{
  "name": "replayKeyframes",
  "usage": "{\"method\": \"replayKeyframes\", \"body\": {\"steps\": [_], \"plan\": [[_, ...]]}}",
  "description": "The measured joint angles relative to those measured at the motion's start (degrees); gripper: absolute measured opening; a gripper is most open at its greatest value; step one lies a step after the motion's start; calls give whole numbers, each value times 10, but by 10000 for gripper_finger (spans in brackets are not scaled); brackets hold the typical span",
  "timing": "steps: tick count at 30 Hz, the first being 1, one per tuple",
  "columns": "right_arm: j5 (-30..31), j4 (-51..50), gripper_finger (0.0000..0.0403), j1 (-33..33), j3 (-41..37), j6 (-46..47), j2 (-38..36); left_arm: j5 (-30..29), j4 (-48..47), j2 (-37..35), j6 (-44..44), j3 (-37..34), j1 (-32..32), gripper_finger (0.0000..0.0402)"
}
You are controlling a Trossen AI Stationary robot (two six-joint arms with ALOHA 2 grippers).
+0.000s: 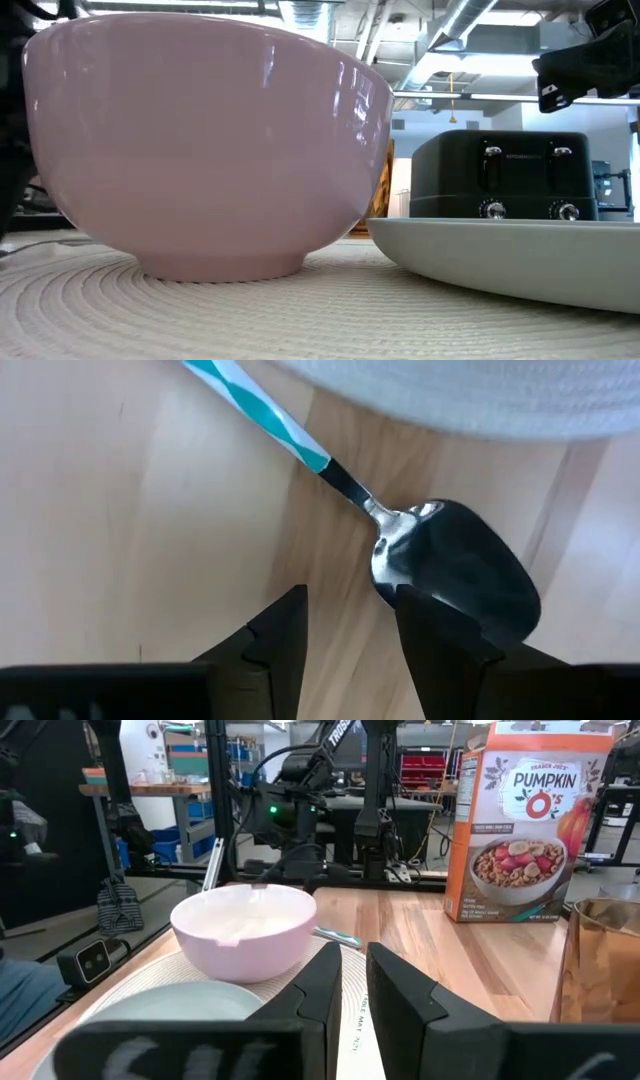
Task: Arrange a breakfast setting
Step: Move the spoon to the left side of the white table mat
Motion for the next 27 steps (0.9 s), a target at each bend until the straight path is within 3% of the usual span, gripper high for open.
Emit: {"method": "replayKeyframes", "body": {"steps": [9,16,27], "plan": [[0,0,75,0,0,0,0,7,17,0,-40,0,-18,139],[0,0,75,0,0,0,0,10,86,0,-67,0,-19,139],[0,0,75,0,0,0,0,27,88,0,-85,0,-45,139]]}}
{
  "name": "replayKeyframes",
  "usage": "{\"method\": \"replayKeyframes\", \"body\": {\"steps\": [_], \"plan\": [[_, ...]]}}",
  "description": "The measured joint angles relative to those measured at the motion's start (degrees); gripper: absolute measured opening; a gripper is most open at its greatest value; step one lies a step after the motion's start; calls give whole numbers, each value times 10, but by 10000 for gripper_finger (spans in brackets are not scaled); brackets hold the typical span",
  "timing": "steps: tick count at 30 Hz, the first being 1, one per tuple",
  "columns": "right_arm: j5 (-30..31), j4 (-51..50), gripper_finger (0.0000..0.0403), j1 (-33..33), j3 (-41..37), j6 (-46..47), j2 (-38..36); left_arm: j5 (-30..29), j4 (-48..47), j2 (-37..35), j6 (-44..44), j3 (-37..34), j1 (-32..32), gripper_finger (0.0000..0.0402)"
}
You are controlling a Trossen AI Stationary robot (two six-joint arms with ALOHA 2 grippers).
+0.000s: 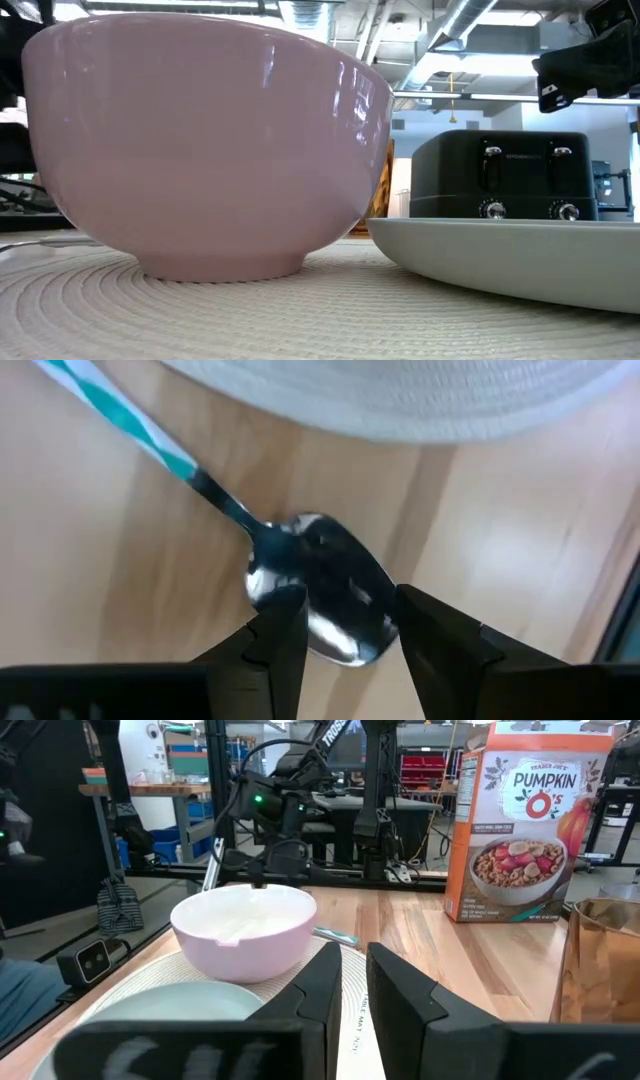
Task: Arrange a breakfast setting
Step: Move the spoon to the left side of the white table mat
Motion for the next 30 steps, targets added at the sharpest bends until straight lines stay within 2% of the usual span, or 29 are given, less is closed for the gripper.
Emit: {"method": "replayKeyframes", "body": {"steps": [8,18,25,27,30], "plan": [[0,0,75,0,0,0,0,61,-58,0,-1,0,-15,139],[0,0,75,0,0,0,0,48,37,0,15,0,-1,139],[0,0,75,0,0,0,0,32,41,0,17,1,-1,139],[0,0,75,0,0,-1,0,42,3,0,31,15,-1,139],[0,0,75,0,0,-1,0,48,-108,0,44,58,-1,139]]}}
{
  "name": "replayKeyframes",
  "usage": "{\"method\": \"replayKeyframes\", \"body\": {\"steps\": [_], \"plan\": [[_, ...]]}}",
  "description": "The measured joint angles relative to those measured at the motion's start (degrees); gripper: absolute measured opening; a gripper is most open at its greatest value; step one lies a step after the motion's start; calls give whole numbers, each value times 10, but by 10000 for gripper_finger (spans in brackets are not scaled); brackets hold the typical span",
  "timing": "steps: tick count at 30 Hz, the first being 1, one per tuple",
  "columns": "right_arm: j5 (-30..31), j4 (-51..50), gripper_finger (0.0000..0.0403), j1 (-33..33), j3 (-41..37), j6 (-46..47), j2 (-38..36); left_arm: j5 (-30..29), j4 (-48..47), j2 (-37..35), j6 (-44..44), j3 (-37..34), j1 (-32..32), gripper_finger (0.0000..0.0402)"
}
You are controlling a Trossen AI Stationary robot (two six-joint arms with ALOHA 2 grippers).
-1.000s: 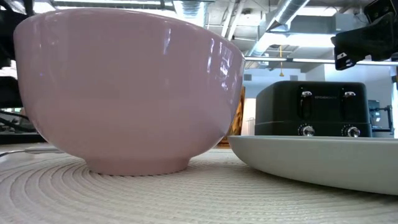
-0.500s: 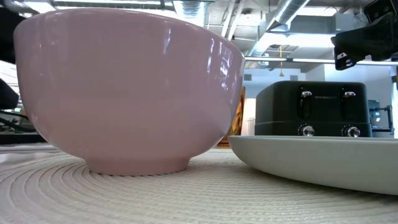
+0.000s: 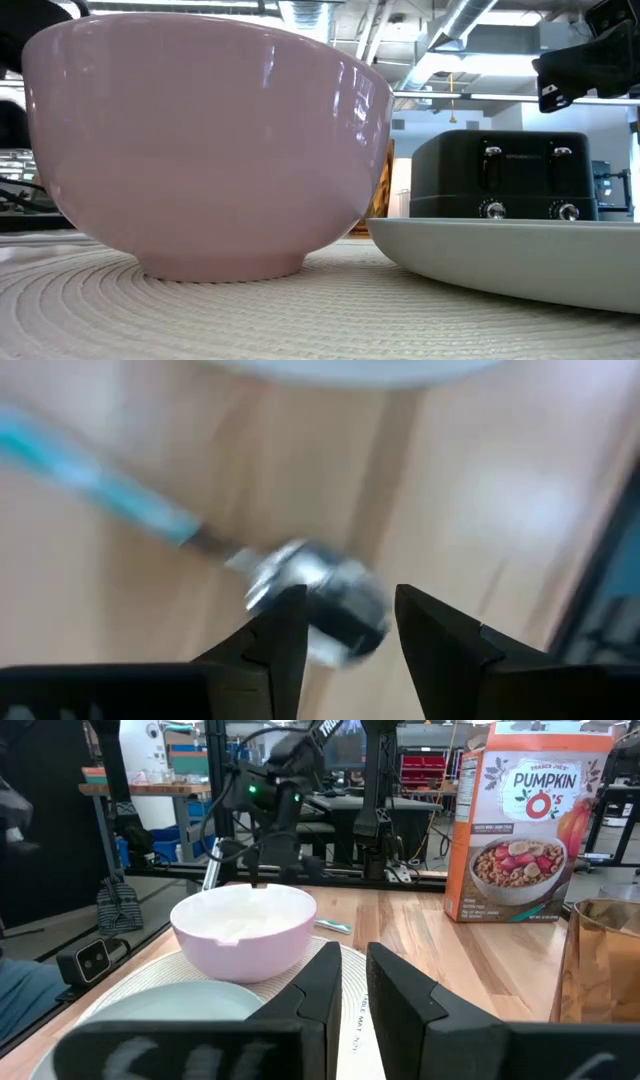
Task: Arrange a breakfast setting
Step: Move the spoon to the left side of the white table mat
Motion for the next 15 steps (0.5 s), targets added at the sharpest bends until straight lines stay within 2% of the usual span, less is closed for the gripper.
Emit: {"method": "replayKeyframes", "body": {"steps": [3,5,12,15], "plan": [[0,0,75,0,0,0,0,1,-104,0,1,38,-2,139],[0,0,75,0,0,0,0,6,-129,-1,-2,43,-5,139],[0,-3,75,0,0,0,0,12,-118,-1,-51,6,-18,139],[0,-5,75,0,0,0,0,24,-83,0,-67,-7,-25,139]]}}
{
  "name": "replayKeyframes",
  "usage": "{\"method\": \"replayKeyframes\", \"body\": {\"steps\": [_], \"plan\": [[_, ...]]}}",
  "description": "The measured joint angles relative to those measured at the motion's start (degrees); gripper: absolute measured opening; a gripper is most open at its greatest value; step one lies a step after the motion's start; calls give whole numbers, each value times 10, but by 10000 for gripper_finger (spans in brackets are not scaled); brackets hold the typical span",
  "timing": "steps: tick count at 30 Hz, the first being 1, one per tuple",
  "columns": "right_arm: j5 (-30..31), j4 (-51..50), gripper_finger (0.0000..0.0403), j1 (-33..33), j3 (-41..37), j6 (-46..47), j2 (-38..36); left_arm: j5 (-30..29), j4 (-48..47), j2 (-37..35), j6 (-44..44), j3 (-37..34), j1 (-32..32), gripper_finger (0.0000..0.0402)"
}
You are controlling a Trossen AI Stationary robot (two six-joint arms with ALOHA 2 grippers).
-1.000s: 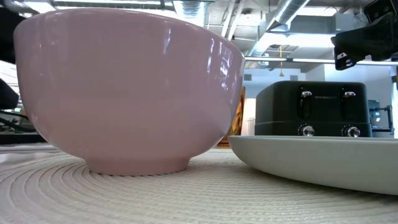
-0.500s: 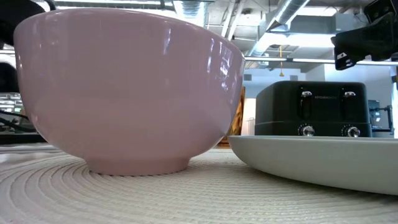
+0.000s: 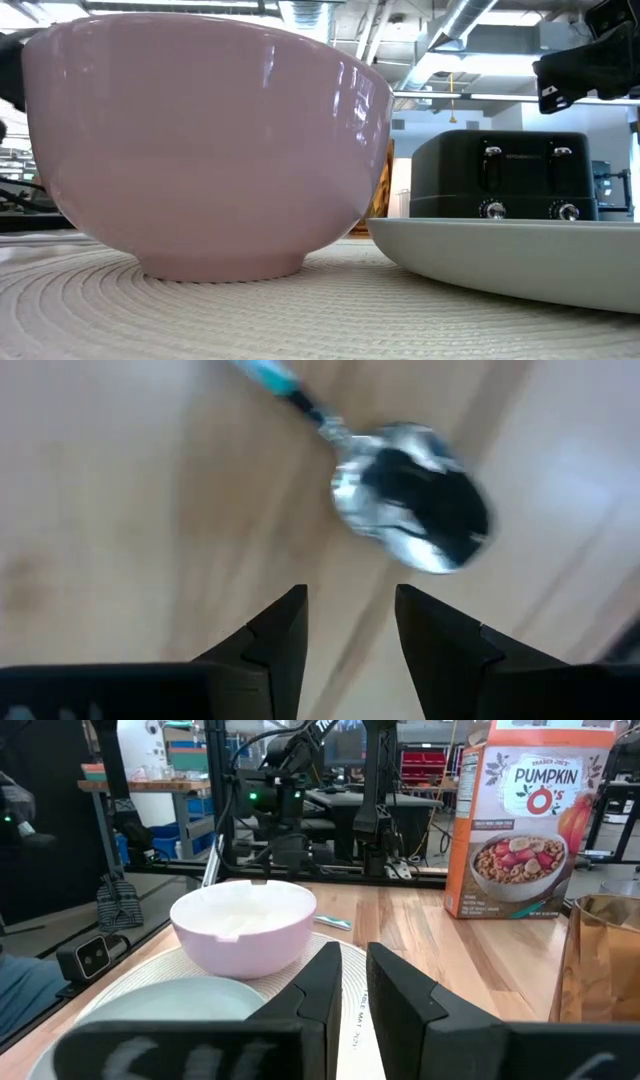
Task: Arrange a breakfast setting
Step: Move the spoon to the left side of the white table mat
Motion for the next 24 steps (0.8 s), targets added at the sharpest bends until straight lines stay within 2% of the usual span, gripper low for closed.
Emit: {"method": "replayKeyframes", "body": {"steps": [5,15,24], "plan": [[0,0,75,0,0,0,0,-3,36,0,-11,-3,-7,139],[0,0,75,0,0,0,0,17,31,55,-3,-3,-14,139],[0,0,75,0,0,0,0,10,50,62,-4,-3,-13,139]]}}
